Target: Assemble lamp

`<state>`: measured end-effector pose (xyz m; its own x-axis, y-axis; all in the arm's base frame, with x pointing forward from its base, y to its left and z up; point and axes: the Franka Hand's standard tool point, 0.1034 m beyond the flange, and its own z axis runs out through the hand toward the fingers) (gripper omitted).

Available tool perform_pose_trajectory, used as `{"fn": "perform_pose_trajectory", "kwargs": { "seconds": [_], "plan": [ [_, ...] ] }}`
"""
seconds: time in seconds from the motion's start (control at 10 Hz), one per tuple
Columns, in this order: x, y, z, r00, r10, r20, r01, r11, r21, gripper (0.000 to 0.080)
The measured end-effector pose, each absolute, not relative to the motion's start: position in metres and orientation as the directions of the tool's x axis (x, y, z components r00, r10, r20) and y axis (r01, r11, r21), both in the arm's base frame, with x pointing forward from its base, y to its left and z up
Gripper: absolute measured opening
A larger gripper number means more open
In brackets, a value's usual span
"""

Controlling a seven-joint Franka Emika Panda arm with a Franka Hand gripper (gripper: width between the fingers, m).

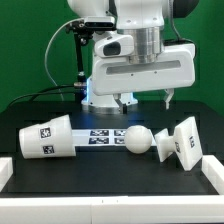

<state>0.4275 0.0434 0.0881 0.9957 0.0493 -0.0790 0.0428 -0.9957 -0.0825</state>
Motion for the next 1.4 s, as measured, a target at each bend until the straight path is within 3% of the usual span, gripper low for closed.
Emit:
{"fn": "perform_pose_trajectory", "kwargs": {
  "seconds": [0.3, 0.5, 0.8, 1.0, 1.4],
  "plan": [
    [0.428, 0.044, 0.088, 0.996, 0.033, -0.080, 0.026, -0.996, -0.081, 0.0698],
    [0.436, 0.046, 0.100, 0.965, -0.251, -0.076, -0.256, -0.964, -0.068, 0.0698],
    [0.449, 0.057, 0.100, 0.694, -0.706, -0.141, -0.720, -0.686, -0.105, 0.0698],
    [0.449, 0.070, 0.107, 0.615, -0.776, -0.141, -0.788, -0.612, -0.072, 0.0698],
    [0.448, 0.069, 0.103, 0.441, -0.882, -0.168, -0.897, -0.440, -0.048, 0.0698]
  ]
}}
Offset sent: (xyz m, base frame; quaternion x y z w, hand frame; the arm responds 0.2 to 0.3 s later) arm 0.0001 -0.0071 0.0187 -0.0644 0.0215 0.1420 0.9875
